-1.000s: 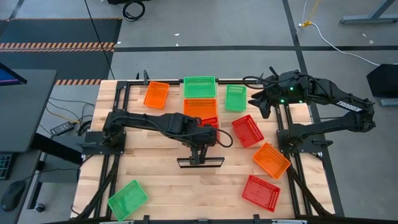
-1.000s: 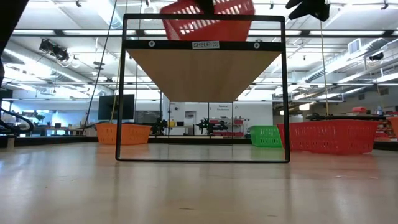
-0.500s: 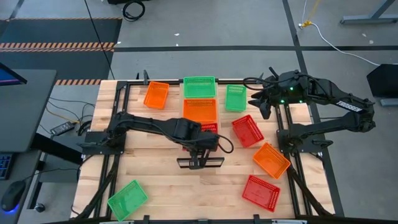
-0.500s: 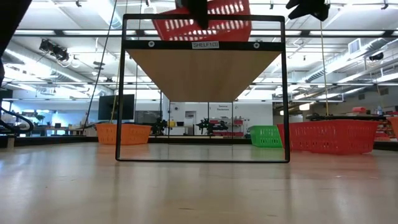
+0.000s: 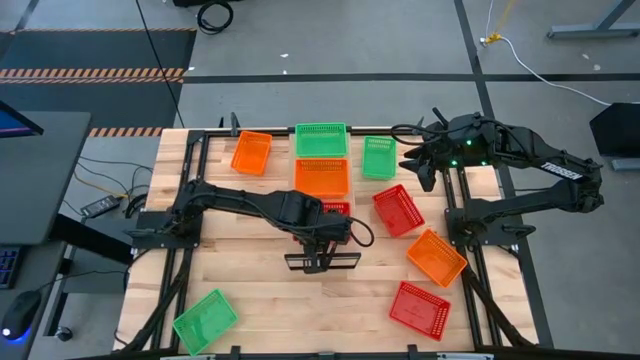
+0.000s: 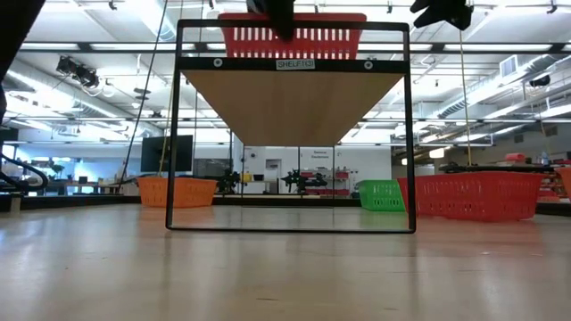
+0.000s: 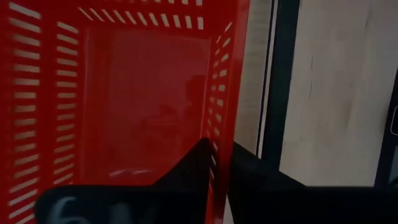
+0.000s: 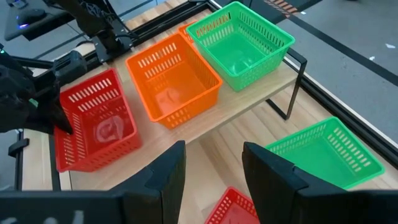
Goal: Stack baskets on shelf by color
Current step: Put the left red bin on the shelf, then stack the top red bin on top of the red bin on the shelf
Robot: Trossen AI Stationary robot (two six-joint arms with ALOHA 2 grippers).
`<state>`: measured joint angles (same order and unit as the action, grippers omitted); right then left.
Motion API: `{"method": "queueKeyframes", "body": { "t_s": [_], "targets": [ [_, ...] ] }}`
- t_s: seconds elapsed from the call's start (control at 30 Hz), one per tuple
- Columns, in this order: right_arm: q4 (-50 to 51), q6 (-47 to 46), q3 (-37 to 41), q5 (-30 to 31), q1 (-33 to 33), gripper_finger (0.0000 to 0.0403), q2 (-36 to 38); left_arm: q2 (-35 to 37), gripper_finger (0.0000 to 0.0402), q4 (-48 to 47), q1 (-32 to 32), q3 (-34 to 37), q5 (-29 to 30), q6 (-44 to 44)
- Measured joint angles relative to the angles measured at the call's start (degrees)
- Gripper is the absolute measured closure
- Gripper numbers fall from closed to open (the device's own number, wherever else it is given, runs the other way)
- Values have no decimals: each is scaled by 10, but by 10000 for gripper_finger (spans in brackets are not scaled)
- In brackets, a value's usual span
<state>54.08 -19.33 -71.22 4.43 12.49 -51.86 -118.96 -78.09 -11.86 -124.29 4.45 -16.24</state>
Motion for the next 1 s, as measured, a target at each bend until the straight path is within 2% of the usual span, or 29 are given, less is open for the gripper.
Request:
{"method": "queueKeyframes", "body": {
  "t_s": [0.33,0.53,0.7,1.0],
  "targets": [
    [0,0,0,0,0,239,0,0,329,-2,0,0,-5,-29],
    [0,0,0,0,0,239,0,3,321,-7,0,0,-49,-50],
    [0,0,0,0,0,239,0,4,319,-13,0,-1,-56,-57],
    [0,0,0,0,0,239,0,7,317,-16,2,-78,-36,-67]
  ]
}}
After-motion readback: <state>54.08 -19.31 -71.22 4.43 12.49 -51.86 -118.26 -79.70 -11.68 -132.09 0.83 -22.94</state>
